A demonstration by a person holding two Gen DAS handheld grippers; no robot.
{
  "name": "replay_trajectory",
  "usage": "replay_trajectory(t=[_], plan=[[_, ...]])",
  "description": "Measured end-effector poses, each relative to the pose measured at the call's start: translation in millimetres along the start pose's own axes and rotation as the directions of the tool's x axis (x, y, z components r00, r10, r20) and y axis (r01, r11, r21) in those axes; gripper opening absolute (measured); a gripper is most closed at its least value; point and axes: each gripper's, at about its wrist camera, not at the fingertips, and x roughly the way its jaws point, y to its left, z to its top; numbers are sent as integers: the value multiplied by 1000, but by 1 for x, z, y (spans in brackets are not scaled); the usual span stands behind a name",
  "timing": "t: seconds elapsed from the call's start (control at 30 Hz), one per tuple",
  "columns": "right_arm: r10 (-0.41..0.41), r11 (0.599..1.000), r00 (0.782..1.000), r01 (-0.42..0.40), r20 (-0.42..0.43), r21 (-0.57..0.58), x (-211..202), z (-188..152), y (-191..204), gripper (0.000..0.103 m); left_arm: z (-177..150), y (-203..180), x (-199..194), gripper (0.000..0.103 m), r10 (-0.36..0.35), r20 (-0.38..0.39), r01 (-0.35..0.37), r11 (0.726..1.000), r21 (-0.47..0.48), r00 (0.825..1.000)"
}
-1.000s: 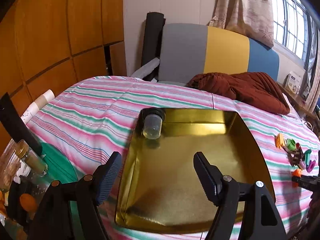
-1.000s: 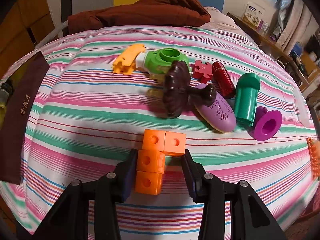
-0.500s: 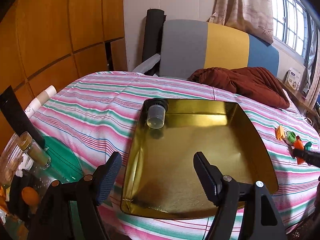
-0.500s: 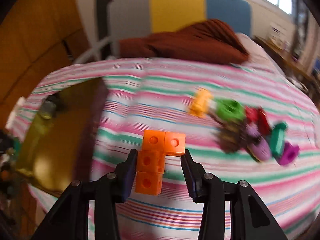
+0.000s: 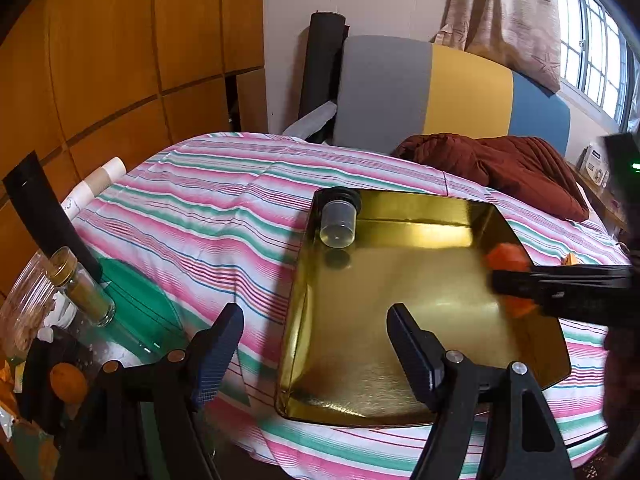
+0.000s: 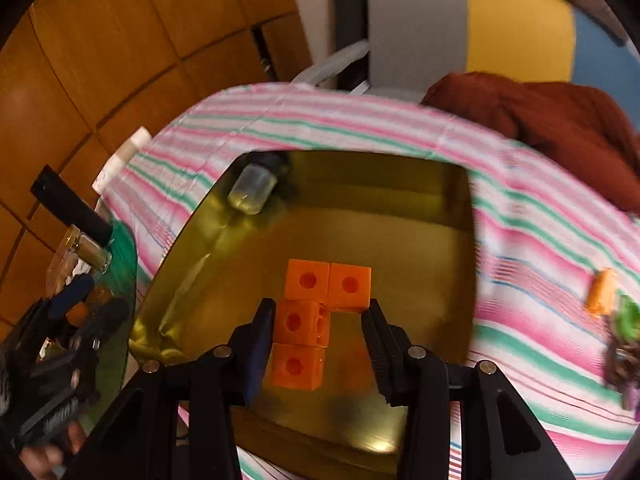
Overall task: Organize rigid objects
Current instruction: 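Carry the orange cube stack into the tray beside the cup, open right tool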
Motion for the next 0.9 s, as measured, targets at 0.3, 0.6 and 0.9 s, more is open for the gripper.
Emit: replay_trajectory(t=[0.3, 0.6, 0.9], plan=[[-11, 1000, 997, 12, -81, 12, 67, 24, 33, 45, -2, 20, 4, 75, 18, -18, -19, 999, -35, 1000], [-10, 1000, 995, 13, -104, 26, 99, 45, 55, 47, -3, 29, 8, 75, 20, -29, -22, 998, -61, 999], [14, 1000, 1000, -14, -25, -7, 79, 41, 71, 63, -1, 36, 6, 75, 14, -26, -16, 996, -84, 1000]])
